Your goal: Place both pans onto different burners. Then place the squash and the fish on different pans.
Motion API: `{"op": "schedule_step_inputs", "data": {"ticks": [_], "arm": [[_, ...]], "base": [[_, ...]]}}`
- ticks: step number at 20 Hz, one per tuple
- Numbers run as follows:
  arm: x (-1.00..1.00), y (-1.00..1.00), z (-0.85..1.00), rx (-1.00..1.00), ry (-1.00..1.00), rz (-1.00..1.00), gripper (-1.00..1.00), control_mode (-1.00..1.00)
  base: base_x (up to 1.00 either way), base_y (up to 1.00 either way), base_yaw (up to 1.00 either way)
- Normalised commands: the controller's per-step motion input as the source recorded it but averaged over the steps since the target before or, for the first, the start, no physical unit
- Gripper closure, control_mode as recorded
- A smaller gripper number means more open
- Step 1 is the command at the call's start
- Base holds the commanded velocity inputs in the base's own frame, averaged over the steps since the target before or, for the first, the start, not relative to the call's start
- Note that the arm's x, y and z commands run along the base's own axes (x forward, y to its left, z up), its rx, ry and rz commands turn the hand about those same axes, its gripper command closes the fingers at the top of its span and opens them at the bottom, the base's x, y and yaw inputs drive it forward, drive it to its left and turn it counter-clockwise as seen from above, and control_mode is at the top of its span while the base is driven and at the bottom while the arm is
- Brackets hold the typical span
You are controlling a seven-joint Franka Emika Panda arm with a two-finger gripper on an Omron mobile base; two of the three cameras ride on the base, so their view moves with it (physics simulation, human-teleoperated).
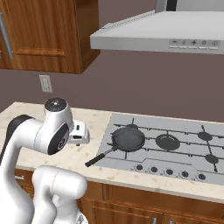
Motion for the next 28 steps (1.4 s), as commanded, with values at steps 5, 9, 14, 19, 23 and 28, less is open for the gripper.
{"op": "schedule_step_inputs", "data": {"ticks": [5,9,14,19,23,28], "arm": [[0.0,0.0,0.0,0.0,0.0,0.0,-1.0,1.0],[0.0,0.0,0.0,0.0,0.0,0.0,-1.0,1.0],[0.0,0.0,0.0,0.0,0.0,0.0,-1.0,1.0],[0.0,0.0,0.0,0.0,0.0,0.0,-1.0,1.0],[0.0,0.0,0.0,0.0,0.0,0.0,-1.0,1.0],[0.0,0.0,0.0,0.0,0.0,0.0,-1.0,1.0]], "base": [[-0.27,0.02,0.01],[-0.11,-0.06,0.0],[-0.08,-0.42,0.0],[-0.22,-0.7,0.0],[-0.22,-0.8,0.0],[-0.14,-0.89,0.0]]}}
